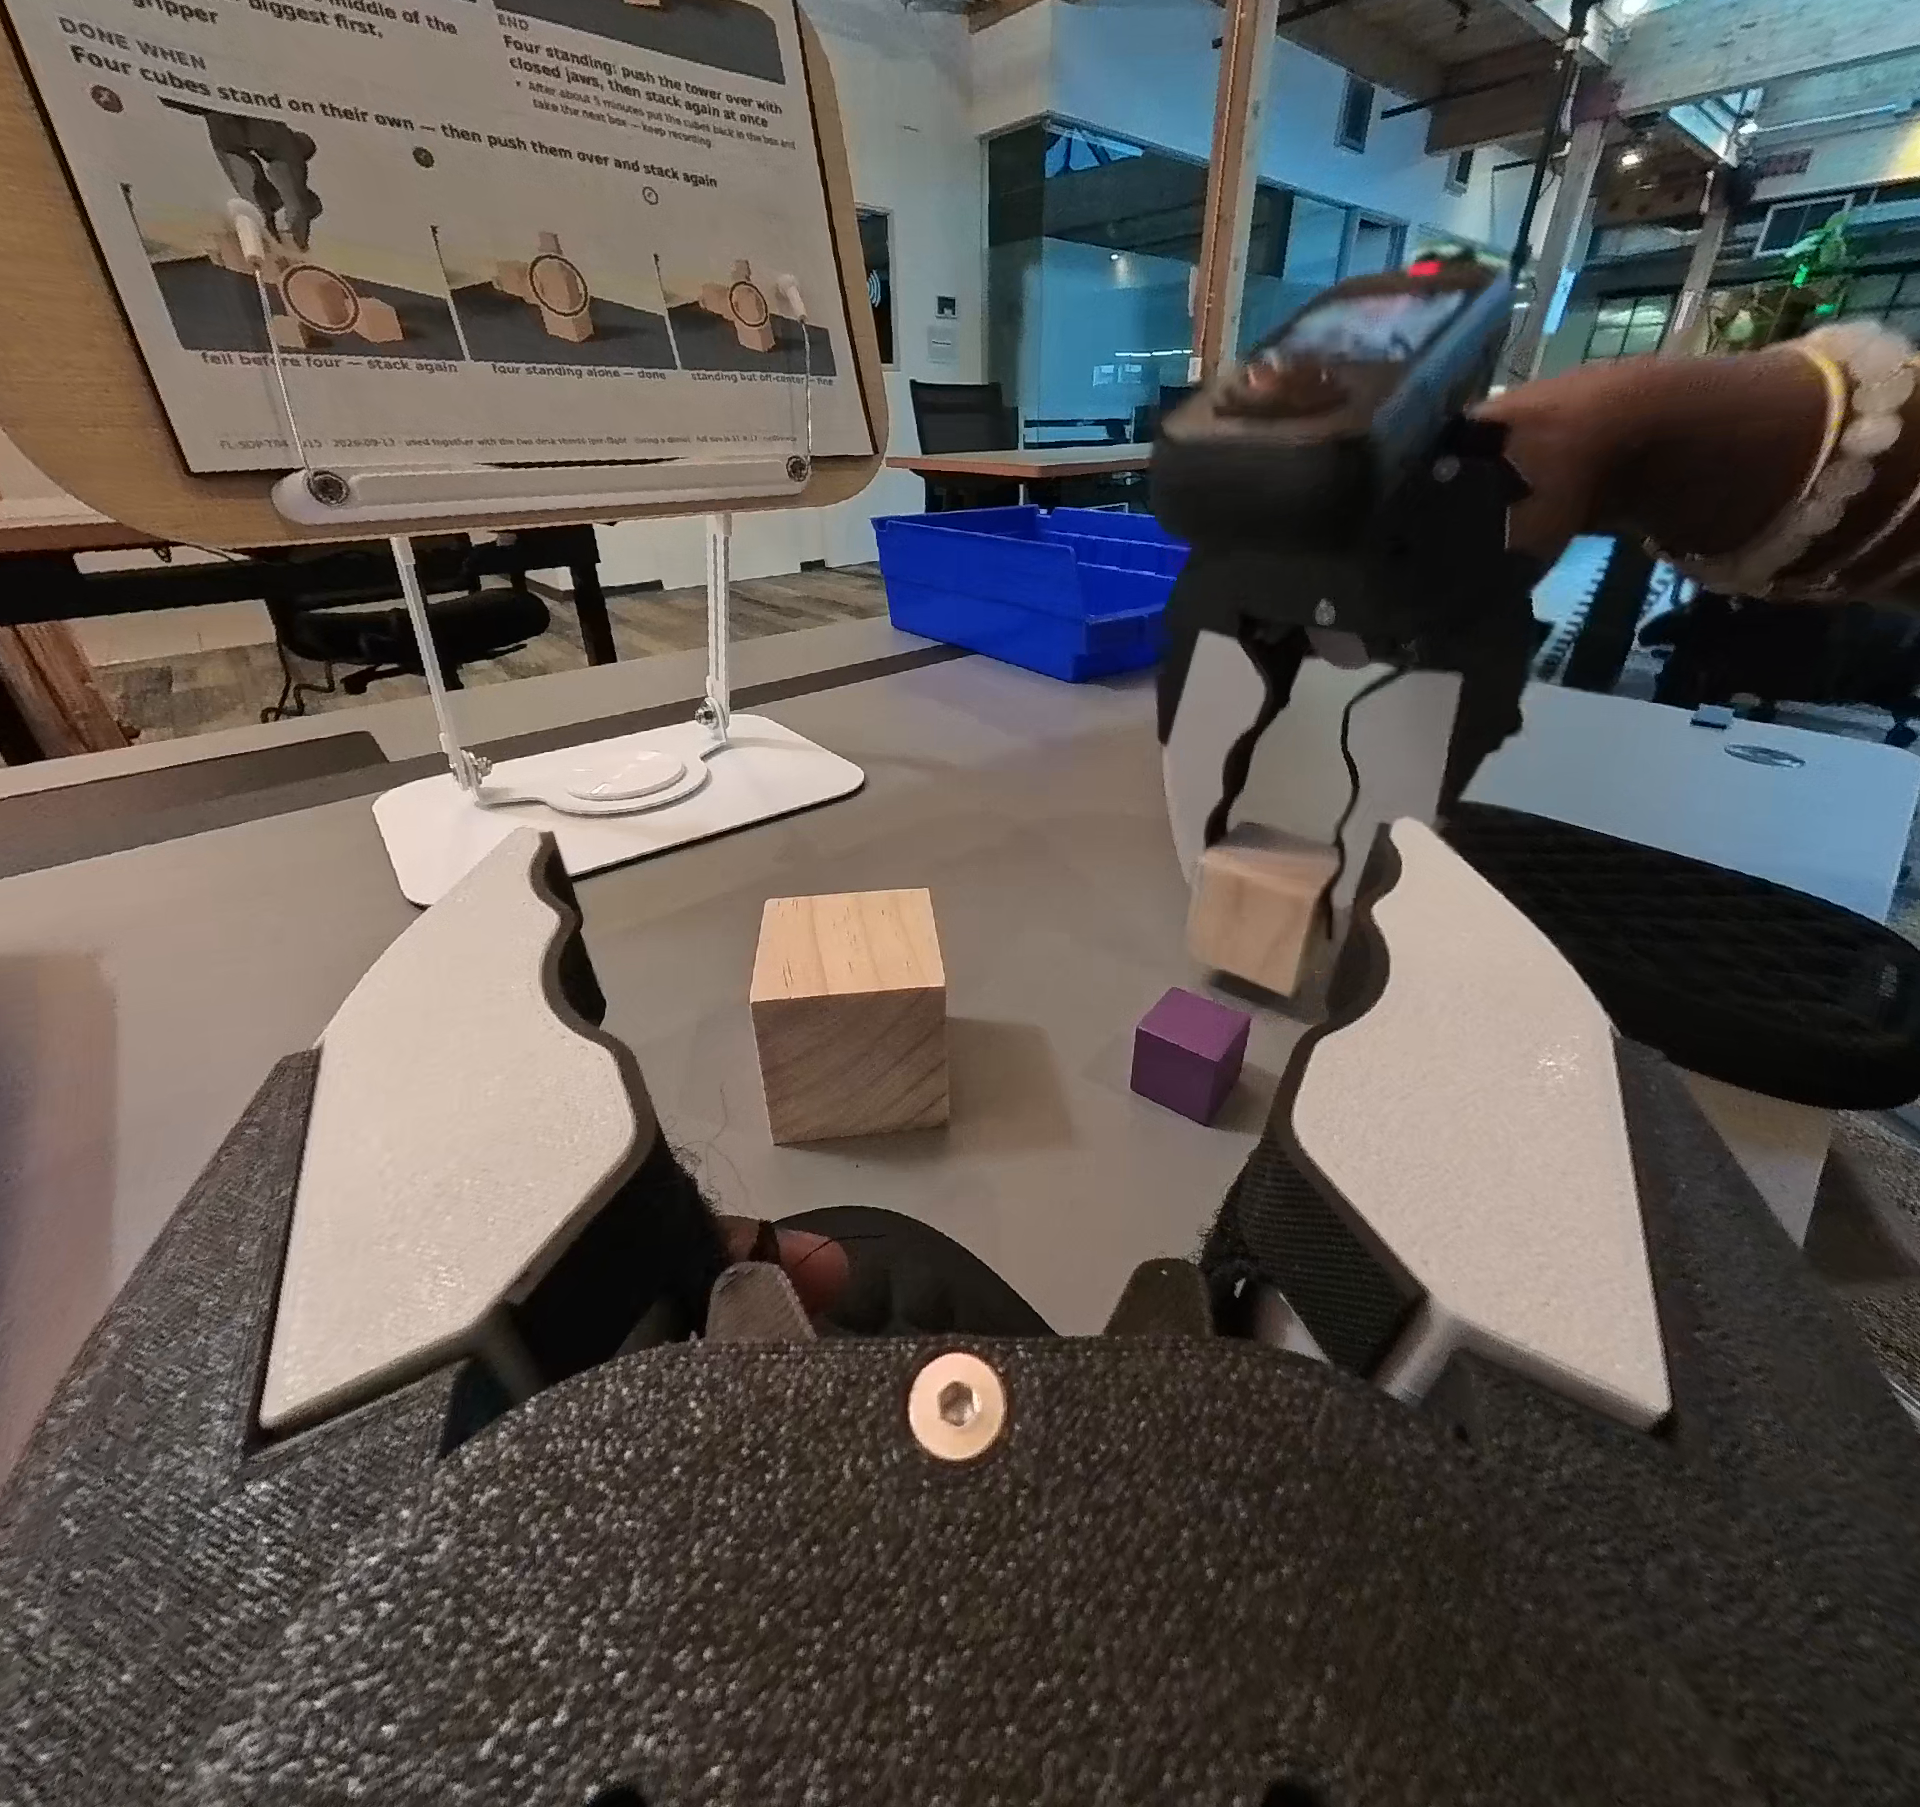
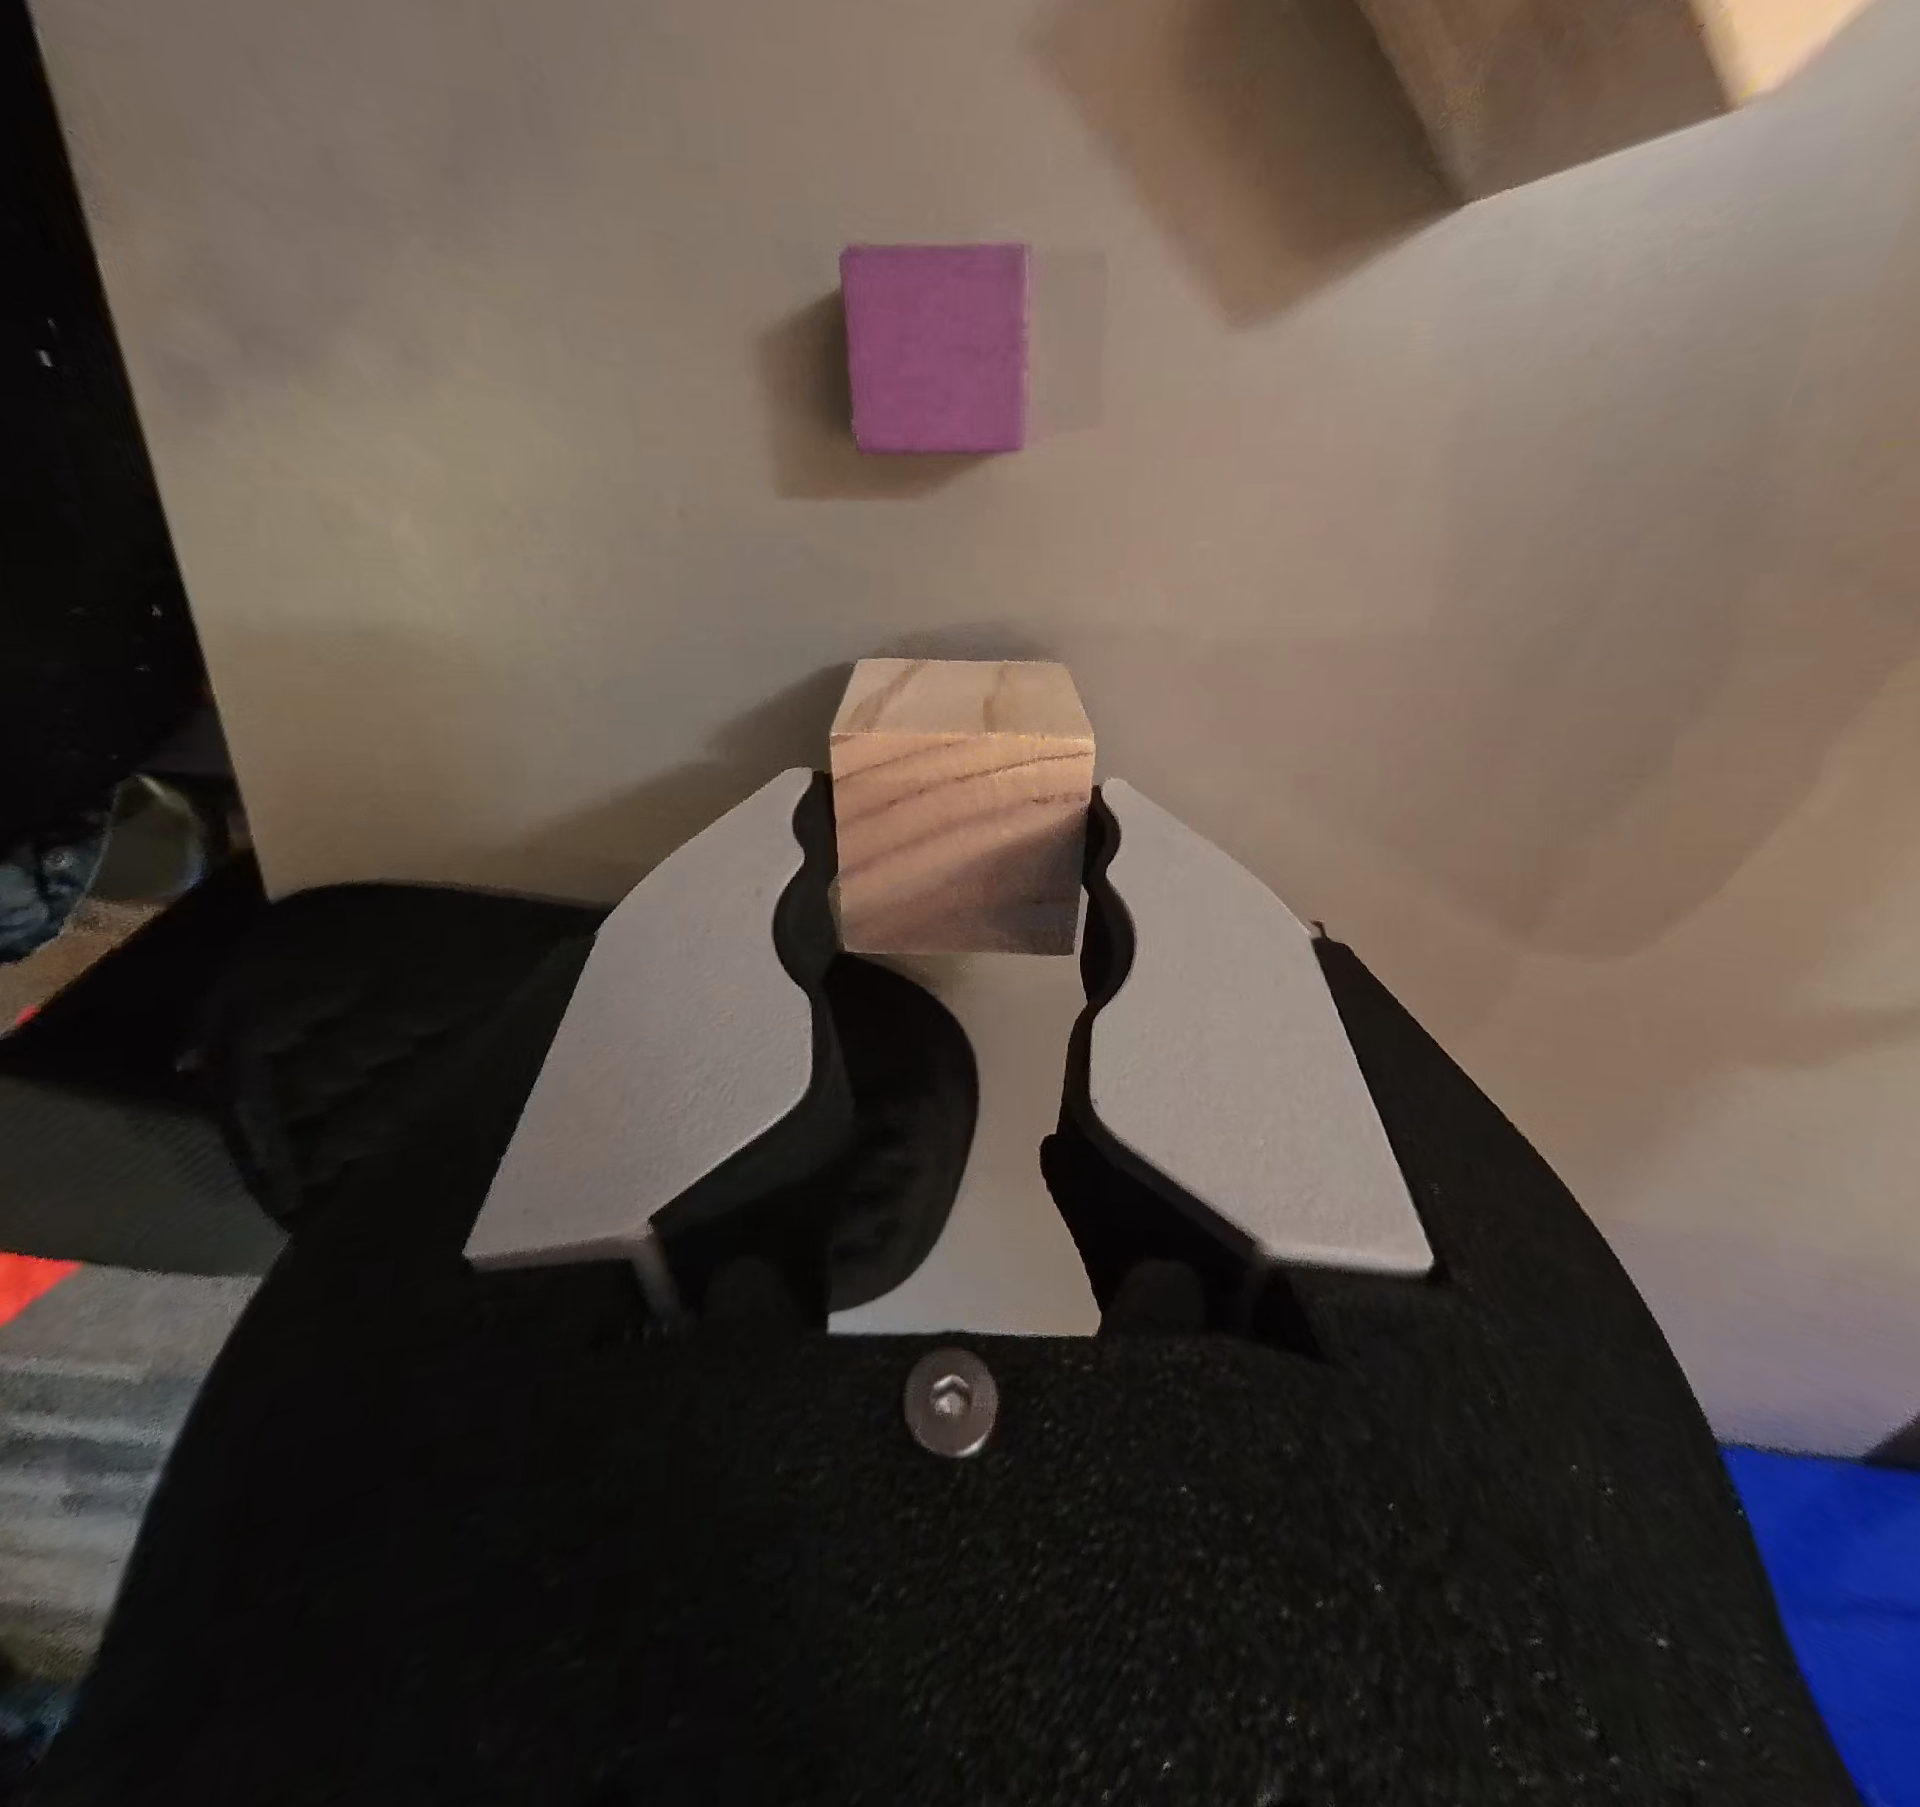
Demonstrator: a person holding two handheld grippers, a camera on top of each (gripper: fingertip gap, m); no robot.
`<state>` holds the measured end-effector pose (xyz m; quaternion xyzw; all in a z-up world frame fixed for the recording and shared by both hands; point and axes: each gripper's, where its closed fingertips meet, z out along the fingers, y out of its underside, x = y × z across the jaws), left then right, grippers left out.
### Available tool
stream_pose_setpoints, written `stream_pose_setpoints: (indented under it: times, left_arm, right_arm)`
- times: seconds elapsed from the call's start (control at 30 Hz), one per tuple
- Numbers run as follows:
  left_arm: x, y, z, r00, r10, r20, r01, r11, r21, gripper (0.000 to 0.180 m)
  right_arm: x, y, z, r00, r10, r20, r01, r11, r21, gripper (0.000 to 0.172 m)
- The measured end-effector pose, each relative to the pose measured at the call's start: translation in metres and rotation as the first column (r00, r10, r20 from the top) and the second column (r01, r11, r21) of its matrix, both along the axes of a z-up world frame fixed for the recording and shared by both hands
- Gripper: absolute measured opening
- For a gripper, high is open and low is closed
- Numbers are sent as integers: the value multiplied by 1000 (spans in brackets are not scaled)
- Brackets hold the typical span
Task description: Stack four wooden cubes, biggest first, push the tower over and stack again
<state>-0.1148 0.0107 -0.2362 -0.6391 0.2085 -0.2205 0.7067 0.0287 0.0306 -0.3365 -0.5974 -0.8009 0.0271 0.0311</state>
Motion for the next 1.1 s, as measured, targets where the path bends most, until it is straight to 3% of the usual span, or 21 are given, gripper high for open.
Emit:
stream_pose_setpoints:
  times: [0.17,0.27,0.5,0.73,1.1]
  left_arm:
    - [-1,2,-1,1000,22,-4,-22,1000,-7,139]
    - [-2,3,-2,999,33,-12,-33,999,-7,139]
    - [-1,3,-1,999,39,-17,-39,999,0,139]
    - [-2,2,-1,999,36,-12,-36,999,5,138]
    - [-3,2,0,999,31,4,-31,1000,2,137]
  right_arm:
    - [-60,17,59,954,-232,-188,231,973,-27,44]
    - [-94,31,78,911,-351,-218,358,934,-11,44]
    - [-141,40,62,869,-480,-121,483,876,-3,44]
    - [-144,38,49,804,-594,-33,591,804,-67,44]
    - [-139,37,43,792,-610,-9,610,792,-43,44]
